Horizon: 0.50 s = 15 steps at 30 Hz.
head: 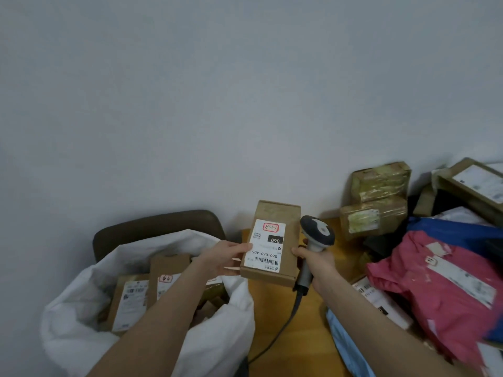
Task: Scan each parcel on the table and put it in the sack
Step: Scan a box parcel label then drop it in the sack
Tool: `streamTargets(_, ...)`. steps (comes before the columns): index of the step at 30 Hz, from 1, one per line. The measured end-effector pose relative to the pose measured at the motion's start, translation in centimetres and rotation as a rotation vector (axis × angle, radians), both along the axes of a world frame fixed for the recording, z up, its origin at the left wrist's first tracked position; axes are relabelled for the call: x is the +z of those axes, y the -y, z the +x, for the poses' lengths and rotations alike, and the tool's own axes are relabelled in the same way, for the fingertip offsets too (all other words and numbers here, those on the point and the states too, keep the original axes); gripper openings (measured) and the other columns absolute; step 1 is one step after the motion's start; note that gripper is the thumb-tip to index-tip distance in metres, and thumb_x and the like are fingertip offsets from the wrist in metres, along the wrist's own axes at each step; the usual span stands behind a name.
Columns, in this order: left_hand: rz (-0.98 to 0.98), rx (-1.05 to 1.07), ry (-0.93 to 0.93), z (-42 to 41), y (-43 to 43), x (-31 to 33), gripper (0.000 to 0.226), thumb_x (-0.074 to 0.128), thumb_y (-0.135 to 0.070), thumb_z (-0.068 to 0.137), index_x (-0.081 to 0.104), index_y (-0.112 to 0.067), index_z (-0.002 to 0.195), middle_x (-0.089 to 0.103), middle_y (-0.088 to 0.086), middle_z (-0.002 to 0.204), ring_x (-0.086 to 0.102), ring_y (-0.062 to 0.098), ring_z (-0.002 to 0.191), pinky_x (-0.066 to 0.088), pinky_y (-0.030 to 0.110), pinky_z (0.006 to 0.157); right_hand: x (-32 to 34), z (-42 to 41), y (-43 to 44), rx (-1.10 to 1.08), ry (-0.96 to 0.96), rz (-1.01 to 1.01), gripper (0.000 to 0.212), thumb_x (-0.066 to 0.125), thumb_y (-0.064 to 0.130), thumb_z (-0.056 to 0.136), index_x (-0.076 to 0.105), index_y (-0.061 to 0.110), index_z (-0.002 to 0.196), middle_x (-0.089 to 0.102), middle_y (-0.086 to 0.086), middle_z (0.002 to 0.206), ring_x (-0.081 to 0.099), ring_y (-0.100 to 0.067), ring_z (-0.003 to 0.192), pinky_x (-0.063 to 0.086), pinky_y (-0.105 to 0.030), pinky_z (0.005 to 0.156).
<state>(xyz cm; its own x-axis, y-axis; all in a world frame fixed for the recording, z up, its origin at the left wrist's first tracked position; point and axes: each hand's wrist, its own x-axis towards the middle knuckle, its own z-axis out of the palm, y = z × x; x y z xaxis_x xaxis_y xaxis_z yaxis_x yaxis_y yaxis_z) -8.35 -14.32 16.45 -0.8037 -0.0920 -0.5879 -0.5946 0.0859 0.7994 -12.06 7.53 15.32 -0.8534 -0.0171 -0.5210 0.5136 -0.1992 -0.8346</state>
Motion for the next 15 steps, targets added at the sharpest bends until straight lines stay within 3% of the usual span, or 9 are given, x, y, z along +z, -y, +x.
streamTargets(4, 0.062, 0.067, -0.018, 0.8, 0.1, 0.0, 0.028, 0.069, -0.024, 0.087, 0.063, -0.009, 0.11, 0.075, 0.003, 0.098, 0.073, 0.018, 0.088, 0.059, 0.03, 0.072, 0.3, 1.0, -0.2, 0.022, -0.07, 0.068, 0.017, 0.074, 0.009, 0.082, 0.059, 0.013, 0.088, 0.069, -0.008, 0.086, 0.066, -0.022, 0.08, 0.053, -0.036, 0.064)
streamTargets(7, 0.069, 0.2, -0.131, 1.0, 0.2, -0.4, 0.036, 0.068, -0.018, 0.088, 0.059, -0.007, 0.12, 0.075, 0.002, 0.098, 0.072, 0.019, 0.089, 0.059, 0.029, 0.07, 0.4, 2.4, -0.8, 0.046, -0.109, 0.143, 0.016, 0.074, 0.014, 0.084, 0.059, 0.011, 0.09, 0.066, -0.008, 0.086, 0.062, -0.021, 0.08, 0.055, -0.041, 0.077)
streamTargets(11, 0.07, 0.382, -0.24, 1.2, 0.0, -1.3, 0.038, 0.064, -0.012, 0.09, 0.055, -0.008, 0.127, 0.072, -0.007, 0.09, 0.07, 0.012, 0.082, 0.058, 0.024, 0.06, 0.7, 6.0, -1.5, 0.135, -0.139, 0.153, 0.011, 0.07, 0.011, 0.086, 0.064, 0.006, 0.078, 0.065, -0.007, 0.06, 0.057, -0.019, 0.052, 0.049, -0.032, 0.056)
streamTargets(15, 0.027, 0.468, -0.31, 1.2, -0.3, -2.1, 0.04, 0.061, -0.011, 0.093, 0.054, -0.009, 0.132, 0.069, 0.001, 0.109, 0.066, 0.009, 0.081, 0.055, 0.019, 0.055, 0.9, 10.1, -0.8, 0.269, -0.145, 0.234, 0.027, 0.071, 0.02, 0.086, 0.061, 0.007, 0.066, 0.058, -0.004, 0.05, 0.049, -0.013, 0.04, 0.042, -0.025, 0.046)
